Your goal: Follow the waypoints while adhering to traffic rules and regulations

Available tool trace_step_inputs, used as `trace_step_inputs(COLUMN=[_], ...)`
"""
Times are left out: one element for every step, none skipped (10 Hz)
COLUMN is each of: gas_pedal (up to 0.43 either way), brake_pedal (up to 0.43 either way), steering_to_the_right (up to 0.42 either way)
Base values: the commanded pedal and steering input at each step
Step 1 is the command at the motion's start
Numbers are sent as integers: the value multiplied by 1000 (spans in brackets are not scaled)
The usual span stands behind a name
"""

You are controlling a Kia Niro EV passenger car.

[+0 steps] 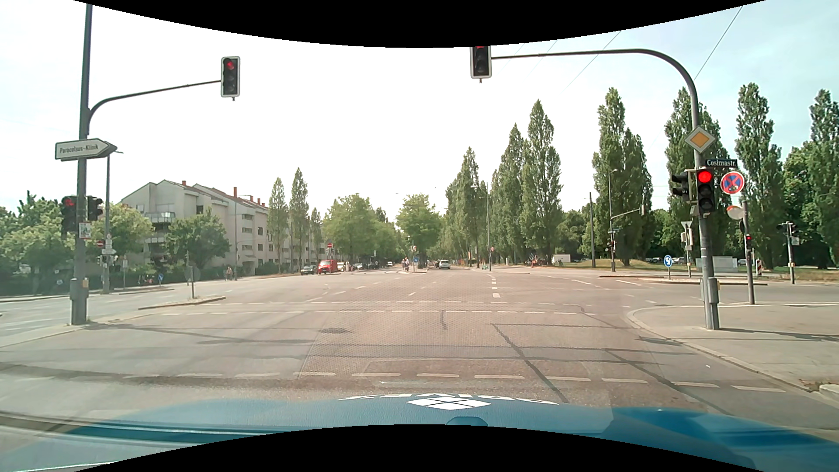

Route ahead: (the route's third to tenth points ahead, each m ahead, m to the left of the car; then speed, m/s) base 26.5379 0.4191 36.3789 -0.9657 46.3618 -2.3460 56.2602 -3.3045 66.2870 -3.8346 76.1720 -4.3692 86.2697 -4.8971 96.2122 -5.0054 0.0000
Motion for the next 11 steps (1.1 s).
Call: trace_step_inputs(gas_pedal=[0, 0, 0, 0, 0, 0, 0, 0, 0, 0, 0], brake_pedal=[268, 268, 268, 268, 268, 268, 268, 268, 268, 268, 268], steering_to_the_right=[3, 3, 3, 3, 3, 3, 3, 3, 3, 3, 3])
